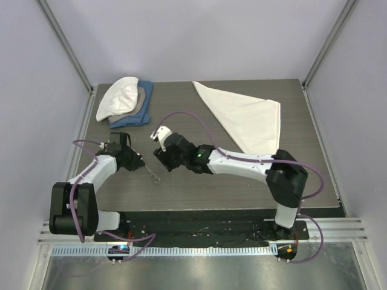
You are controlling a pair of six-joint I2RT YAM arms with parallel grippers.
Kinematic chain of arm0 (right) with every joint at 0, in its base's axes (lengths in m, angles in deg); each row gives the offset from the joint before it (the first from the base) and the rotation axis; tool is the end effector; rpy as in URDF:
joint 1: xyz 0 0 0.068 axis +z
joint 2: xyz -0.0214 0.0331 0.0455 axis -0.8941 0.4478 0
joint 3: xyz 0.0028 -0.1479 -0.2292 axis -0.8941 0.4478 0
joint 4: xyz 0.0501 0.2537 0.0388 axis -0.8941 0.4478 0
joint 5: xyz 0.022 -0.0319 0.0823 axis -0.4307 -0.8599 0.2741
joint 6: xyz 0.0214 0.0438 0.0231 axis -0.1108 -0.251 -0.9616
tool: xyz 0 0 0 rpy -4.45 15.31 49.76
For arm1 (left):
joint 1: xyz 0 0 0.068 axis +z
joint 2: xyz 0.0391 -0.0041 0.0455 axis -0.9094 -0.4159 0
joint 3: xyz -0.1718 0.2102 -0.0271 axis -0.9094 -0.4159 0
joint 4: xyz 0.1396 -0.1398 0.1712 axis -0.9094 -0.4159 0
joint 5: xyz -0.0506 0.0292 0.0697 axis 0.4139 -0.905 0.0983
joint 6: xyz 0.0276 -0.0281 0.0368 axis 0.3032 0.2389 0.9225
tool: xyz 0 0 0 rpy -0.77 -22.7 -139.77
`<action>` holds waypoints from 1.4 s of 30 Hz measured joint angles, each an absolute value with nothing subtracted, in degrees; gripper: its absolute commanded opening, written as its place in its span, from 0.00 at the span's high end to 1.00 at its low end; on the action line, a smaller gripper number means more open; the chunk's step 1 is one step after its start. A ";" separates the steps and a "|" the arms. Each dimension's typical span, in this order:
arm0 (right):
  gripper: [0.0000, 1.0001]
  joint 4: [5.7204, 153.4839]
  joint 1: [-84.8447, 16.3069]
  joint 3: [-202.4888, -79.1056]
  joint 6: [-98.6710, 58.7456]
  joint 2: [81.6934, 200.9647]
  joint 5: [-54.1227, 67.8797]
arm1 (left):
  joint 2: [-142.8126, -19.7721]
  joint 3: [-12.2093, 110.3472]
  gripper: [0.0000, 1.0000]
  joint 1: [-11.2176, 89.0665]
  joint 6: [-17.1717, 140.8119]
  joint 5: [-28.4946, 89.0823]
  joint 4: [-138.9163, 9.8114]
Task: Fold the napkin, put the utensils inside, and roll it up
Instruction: Pass the utensil from the left arm to the right
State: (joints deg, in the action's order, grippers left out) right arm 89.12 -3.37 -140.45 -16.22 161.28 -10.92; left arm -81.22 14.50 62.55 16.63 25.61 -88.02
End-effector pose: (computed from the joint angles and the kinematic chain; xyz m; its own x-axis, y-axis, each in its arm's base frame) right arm 0.2080 0.3483 0.2563 -0.3342 -0.4737 -0.8148 -0.7645 0.6419 -0.0596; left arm 0.2395 -0.0142 0.1724 -0.5382 -0.8089 -0.2367 -0.6719 0.5813 -0.4590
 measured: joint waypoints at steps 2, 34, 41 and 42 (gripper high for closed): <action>0.38 89.33 -0.90 -143.60 -15.41 165.61 -14.19 | -81.89 14.50 1.00 62.55 16.60 25.96 -87.91; 0.60 89.38 7.02 -152.34 -14.19 184.17 -25.17 | -86.77 14.37 1.00 62.55 13.33 30.13 -81.60; 0.99 90.75 7.17 -156.23 -13.55 186.92 -26.35 | -86.79 14.37 0.94 62.79 13.37 29.58 -80.46; 0.99 91.00 7.17 -156.58 -13.55 187.10 -26.63 | -86.79 14.37 0.89 62.83 13.37 29.52 -80.31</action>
